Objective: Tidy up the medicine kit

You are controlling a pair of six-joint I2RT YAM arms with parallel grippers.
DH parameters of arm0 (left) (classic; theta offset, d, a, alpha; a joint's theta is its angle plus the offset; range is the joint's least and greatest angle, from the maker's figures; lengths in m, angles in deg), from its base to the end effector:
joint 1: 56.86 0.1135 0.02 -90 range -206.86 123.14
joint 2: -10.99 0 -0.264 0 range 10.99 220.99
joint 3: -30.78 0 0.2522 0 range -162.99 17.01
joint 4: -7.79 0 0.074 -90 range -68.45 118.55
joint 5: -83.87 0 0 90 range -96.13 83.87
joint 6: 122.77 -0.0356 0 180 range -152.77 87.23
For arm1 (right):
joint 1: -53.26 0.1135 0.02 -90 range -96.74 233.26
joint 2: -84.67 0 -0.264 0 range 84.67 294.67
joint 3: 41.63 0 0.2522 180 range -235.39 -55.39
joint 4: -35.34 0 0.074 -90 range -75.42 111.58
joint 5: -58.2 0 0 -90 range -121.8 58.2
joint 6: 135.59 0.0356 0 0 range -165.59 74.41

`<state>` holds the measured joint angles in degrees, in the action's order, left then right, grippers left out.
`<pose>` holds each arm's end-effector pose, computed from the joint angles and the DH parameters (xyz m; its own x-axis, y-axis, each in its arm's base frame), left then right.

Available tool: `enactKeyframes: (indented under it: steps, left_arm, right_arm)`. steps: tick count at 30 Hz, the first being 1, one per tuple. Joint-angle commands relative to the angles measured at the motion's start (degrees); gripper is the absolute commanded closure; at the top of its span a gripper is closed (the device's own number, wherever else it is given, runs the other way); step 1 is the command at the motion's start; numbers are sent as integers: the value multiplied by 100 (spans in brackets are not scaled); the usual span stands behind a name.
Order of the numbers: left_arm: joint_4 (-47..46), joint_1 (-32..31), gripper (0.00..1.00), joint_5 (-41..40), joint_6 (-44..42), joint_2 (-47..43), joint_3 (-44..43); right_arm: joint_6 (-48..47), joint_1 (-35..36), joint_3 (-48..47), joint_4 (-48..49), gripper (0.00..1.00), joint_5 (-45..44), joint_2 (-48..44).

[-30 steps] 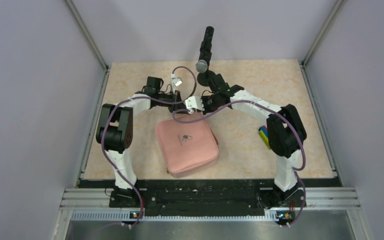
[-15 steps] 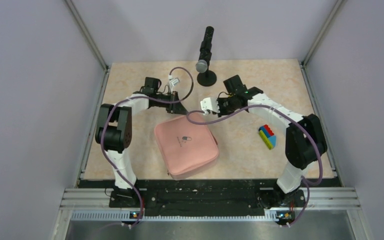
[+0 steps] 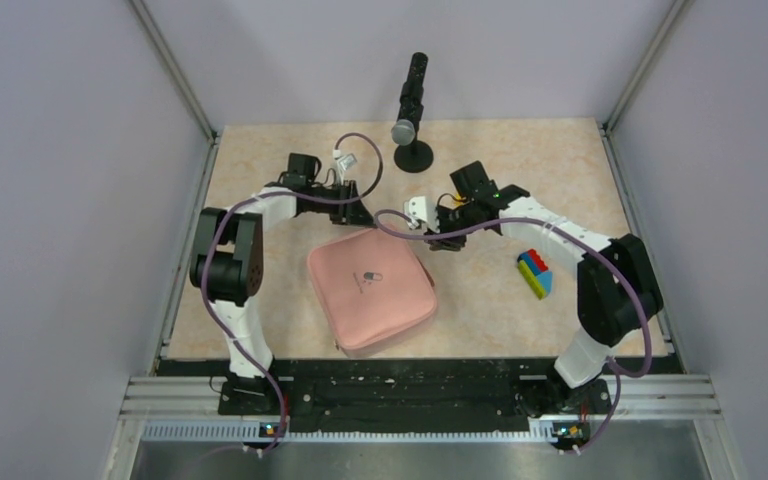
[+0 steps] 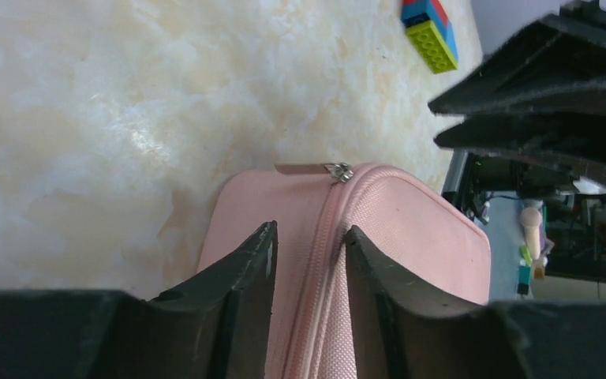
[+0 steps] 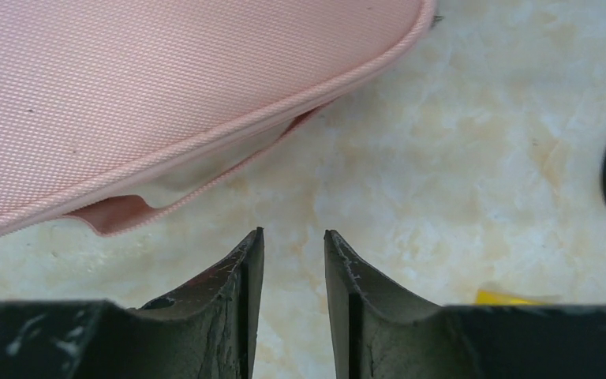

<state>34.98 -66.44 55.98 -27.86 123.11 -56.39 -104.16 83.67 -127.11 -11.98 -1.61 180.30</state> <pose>0.3928 -0.0982 0.1801 -0.8281 0.0992 -0.5518 0.5439 0.3809 -0.7478 0.2932 0.1929 0.2434 0.1932 -0.7418 -0.6422 -0.9702 -0.0468 -0.2378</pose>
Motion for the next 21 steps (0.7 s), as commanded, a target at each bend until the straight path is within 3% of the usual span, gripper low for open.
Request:
enactKeyframes:
  steps: [1,4,8,12,14,18,21]
  left_arm:
    - [-123,168,52,-1259,677,-597,-270]
    - [1213,505,47,-3756,1300,-1277,-645]
    - [1958,1118,39,-4581,1752,-2153,-49]
    - [3134,1510,38,-3706,1351,-2246,407]
    - [3311,1674,39,-2984,920,-2304,810]
    - [4128,1776,40,-2662,218,-2357,1149]
    - [4348,1765,40,-1929,-121,-2247,1365]
  right_arm:
    - [513,96,329,280,64,424,-218]
    - [713,82,428,394,57,278,-274]
    - [787,76,440,468,55,316,-211]
    - [682,73,455,448,56,429,-143]
    - [580,76,479,381,57,428,-138]
    - [386,75,521,172,60,426,-132]
    - [419,84,551,168,62,493,-125]
